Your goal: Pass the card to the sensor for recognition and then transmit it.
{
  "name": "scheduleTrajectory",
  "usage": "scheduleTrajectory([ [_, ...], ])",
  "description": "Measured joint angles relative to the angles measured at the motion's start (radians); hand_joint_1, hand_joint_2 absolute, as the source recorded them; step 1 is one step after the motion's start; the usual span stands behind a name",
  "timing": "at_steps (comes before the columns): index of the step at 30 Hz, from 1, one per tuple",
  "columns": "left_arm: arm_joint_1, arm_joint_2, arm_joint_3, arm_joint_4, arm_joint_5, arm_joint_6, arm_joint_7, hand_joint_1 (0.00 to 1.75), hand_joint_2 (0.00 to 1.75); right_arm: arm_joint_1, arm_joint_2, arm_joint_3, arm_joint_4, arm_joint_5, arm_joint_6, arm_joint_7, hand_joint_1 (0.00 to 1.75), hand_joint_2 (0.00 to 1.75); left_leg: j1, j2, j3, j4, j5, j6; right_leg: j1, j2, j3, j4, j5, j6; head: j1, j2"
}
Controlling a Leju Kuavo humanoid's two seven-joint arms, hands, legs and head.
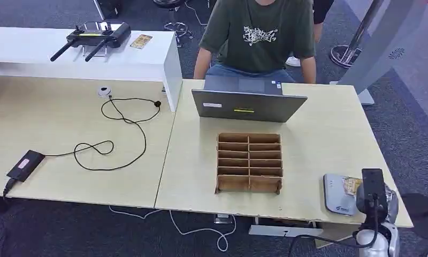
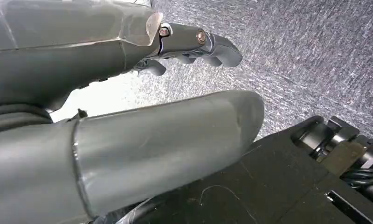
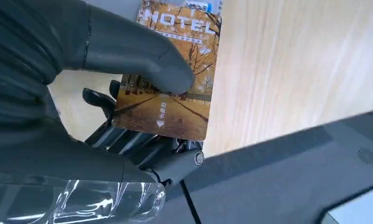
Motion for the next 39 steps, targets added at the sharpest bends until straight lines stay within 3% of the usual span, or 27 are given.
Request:
scheduleTrajectory([
  [8, 0.001, 0.0, -0.002, 0.0, 0.001, 0.001, -0.008, 0.0, 0.0, 0.02, 0.018, 0.015, -0.078, 0.08, -0.137, -0.048, 1.75, 1.75, 0.0, 0.0, -0.001, 0.0, 0.0, 0.0, 0.0, 0.0, -0.001, 0.0, -0.001, 0.0, 0.0, 0.0],
  [20, 0.001, 0.0, -0.003, 0.0, 0.006, -0.016, -0.011, 0.0, 0.0, 0.046, 0.038, 0.05, -0.146, 0.253, -0.206, -0.03, 1.75, 1.75, 0.0, 0.0, -0.001, 0.0, 0.0, 0.0, 0.0, 0.0, -0.001, 0.0, -0.001, 0.001, 0.0, 0.0],
  [29, 0.0, 0.0, -0.013, 0.0, 0.0, -0.032, -0.021, 0.0, 0.0, 0.056, 0.04, 0.082, -0.162, 0.625, -0.333, 0.028, 1.75, 1.75, 0.0, 0.0, -0.001, 0.0, 0.0, 0.0, 0.0, 0.0, -0.001, 0.0, -0.001, 0.001, 0.0, 0.0],
  [39, -0.003, 0.001, -0.019, 0.0, 0.0, -0.058, -0.021, 0.0, 0.0, 0.065, 0.047, 0.11, -0.167, 0.893, -0.38, 0.094, 1.75, 1.75, 0.0, 0.0, -0.001, 0.0, 0.0, 0.0, 0.0, 0.0, -0.001, 0.0, -0.001, 0.001, 0.0, 0.0],
])
